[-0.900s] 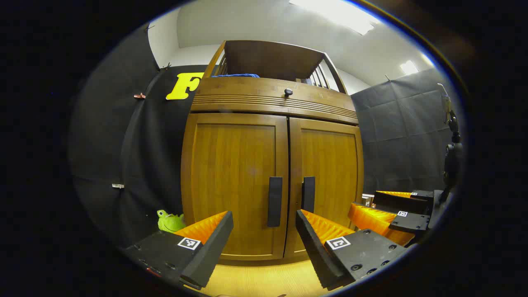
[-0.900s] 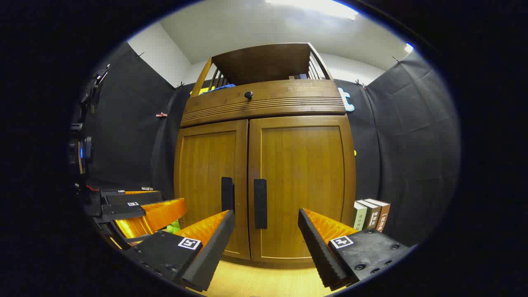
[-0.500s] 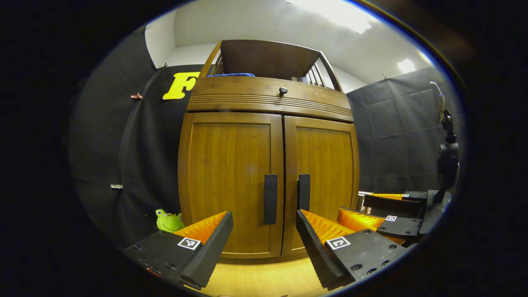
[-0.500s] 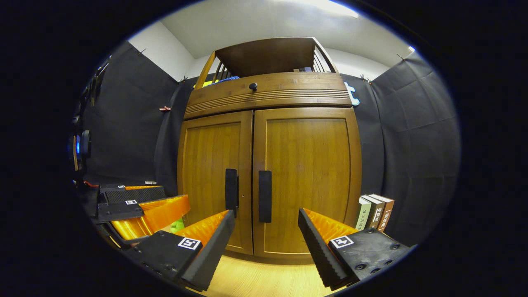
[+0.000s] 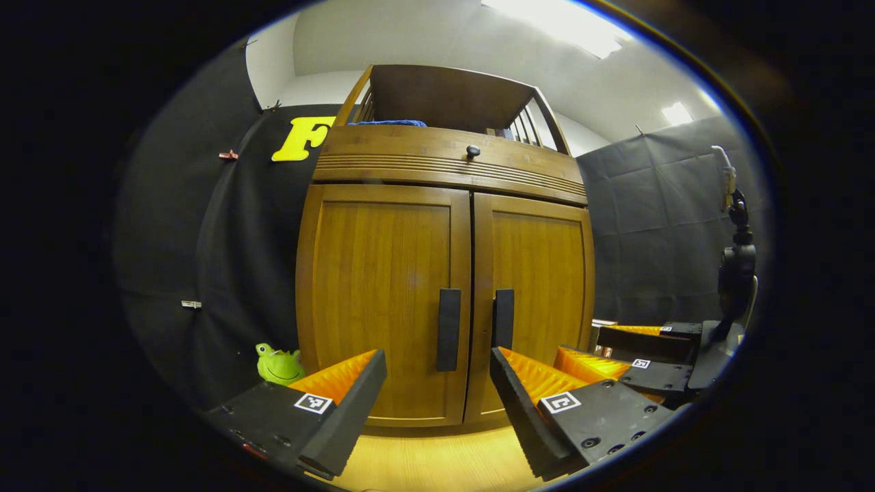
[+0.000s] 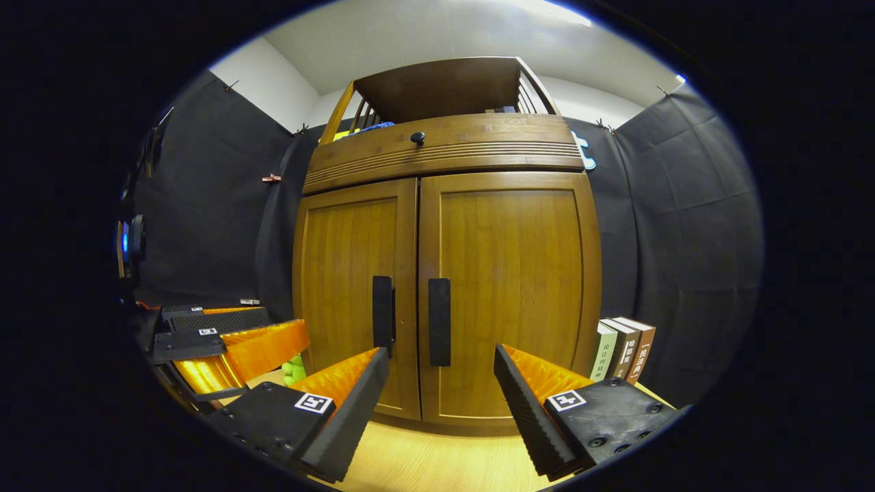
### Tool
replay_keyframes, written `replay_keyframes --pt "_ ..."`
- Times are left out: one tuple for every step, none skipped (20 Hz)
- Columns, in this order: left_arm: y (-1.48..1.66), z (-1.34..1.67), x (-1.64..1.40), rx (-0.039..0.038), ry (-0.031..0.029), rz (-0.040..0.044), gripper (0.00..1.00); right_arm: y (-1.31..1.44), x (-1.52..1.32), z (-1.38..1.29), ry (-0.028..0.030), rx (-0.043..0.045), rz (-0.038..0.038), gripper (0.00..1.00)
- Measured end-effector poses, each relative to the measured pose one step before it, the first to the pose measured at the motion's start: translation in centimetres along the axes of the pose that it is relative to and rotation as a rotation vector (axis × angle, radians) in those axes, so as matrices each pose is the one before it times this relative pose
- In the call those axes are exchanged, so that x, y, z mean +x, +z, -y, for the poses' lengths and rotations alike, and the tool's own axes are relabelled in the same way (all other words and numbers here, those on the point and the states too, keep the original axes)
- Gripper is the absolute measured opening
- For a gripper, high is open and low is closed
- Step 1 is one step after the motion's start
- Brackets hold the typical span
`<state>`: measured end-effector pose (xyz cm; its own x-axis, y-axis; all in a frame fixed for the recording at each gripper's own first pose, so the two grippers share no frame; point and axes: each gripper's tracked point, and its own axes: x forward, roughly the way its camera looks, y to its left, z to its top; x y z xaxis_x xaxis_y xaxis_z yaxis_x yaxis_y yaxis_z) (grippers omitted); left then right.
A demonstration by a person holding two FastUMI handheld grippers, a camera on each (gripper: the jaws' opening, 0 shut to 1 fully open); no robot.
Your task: Open the right door of the double-door shoe cabinet with the right hand, and open the left door with the left hand.
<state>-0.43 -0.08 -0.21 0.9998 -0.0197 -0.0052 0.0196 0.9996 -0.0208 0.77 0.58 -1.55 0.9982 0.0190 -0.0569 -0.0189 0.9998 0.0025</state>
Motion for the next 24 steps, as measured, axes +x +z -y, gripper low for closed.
replay_keyframes --pt "-0.02 -0.087 0.052 0.0013 0.00098 0.00055 0.95 0.106 0.139 0.048 -0.00361 -0.00113 0.00655 0.98" --pt "0.071 -0.056 0.058 -0.00062 0.00112 0.00092 0.95 -0.043 0.048 0.057 -0.00431 -0.00272 0.00172 1.0" --pt "-0.141 0.004 0.194 -0.00465 0.0017 -0.00226 0.95 -0.183 -0.007 -0.03 -0.00071 -0.0012 -0.00141 1.0" --pt "-0.089 -0.005 0.165 -0.00697 0.00133 -0.00875 0.95 -0.216 0.057 0.007 0.00212 0.00281 -0.0053 0.98" --pt "-0.288 0.036 0.008 -0.00475 -0.00022 -0.01289 0.95 -0.055 0.05 0.002 0.00379 0.00608 -0.00411 0.98" --pt "-0.195 0.036 0.114 -0.00093 -0.00061 -0.00894 0.95 -0.041 -0.021 0.053 0.00215 0.00635 -0.0052 0.96" --pt "-0.096 -0.064 0.145 0.00295 0.00253 -0.00309 0.94 0.013 -0.02 -0.017 0.00266 0.00621 -0.00165 0.98" --pt "0.04 -0.057 0.142 0.00619 0.00603 -0.00037 0.95 0.031 0.025 0.108 0.00087 0.00491 0.00075 0.96" --pt "-0.338 -0.001 0.02 0.00832 0.00709 -0.00365 0.95 -0.042 0.108 0.07 -0.00049 0.00232 -0.00022 0.96" --pt "-0.089 0.048 0.024 0.00567 0.00237 -0.00424 0.95 0.078 0.047 0.106 -0.0016 0.00024 -0.00152 0.96" --pt "-0.145 0.289 -0.017 0.00349 -0.0038 -0.00244 0.95 0.007 0.1 -0.049 -0.0003 -0.00111 -0.00009 0.98" --pt "0.024 0.167 -0.109 0.00186 -0.00398 -0.00185 0.95 -0.146 0.162 -0.024 0.00059 -0.00281 -0.002 0.98" --pt "0.017 0.102 -0.062 0.00188 -0.00322 0.00264 0.95 -0.1 0.149 -0.048 0.00123 -0.00151 -0.00159 0.98" --pt "0.134 0.012 -0.121 0.00272 0.00024 0.00505 0.94 0.003 0.172 -0.147 0.00332 -0.00032 -0.00232 0.98" --pt "0.042 -0.078 -0.123 0.00161 0.00066 0.00666 0.95 0.047 0.192 -0.176 0.00291 0.00026 -0.00063 0.98" --pt "0.161 -0.026 -0.081 0.00042 -0.00046 0.00607 0.95 0.108 0.277 -0.089 0.00146 -0.00174 0.0016 0.98" --pt "0.016 0.026 -0.132 -0.00028 -0.00153 0.00457 0.94 0.042 0.385 -0.016 -0.00233 -0.00239 0.00272 0.98" --pt "0.068 -0.009 -0.119 0.00056 -0.00016 0.00241 0.95 0.099 0.369 0.053 -0.00503 -0.00129 0.00359 0.98" --pt "0.016 -0.067 -0.095 0.00088 0.00018 0.00199 0.95 -0.042 0.573 0.001 -0.00347 0.00228 0.00081 0.98" --pt "0.111 -0.106 -0.064 -0.00013 0.00057 0.00032 0.95 0.083 0.51 -0.057 0.00321 0.00446 -0.00006 0.98" --pt "-0.03 -0.016 -0.112 -0.00172 -0.00135 0.0014 0.95 0.112 0.558 -0.081 0.00082 0.00557 0.00157 0.98" --pt "0.11 -0.075 -0.014 -0.0029 -0.00109 0.00101 0.95 0.23 0.664 0.022 -0.00398 0.00466 0.0079 0.98" --pt "-0.049 -0.111 -0.125 -0.00189 -0.00101 0.00129 0.95 0.196 0.688 0.012 -0.00194 -0.00084 0.01361 0.98" --pt "0.026 -0.135 -0.012 -0.00009 0.00005 0.0026 0.95 0.019 0.672 -0.135 -0.00665 -0.00409 0.01396 0.98"
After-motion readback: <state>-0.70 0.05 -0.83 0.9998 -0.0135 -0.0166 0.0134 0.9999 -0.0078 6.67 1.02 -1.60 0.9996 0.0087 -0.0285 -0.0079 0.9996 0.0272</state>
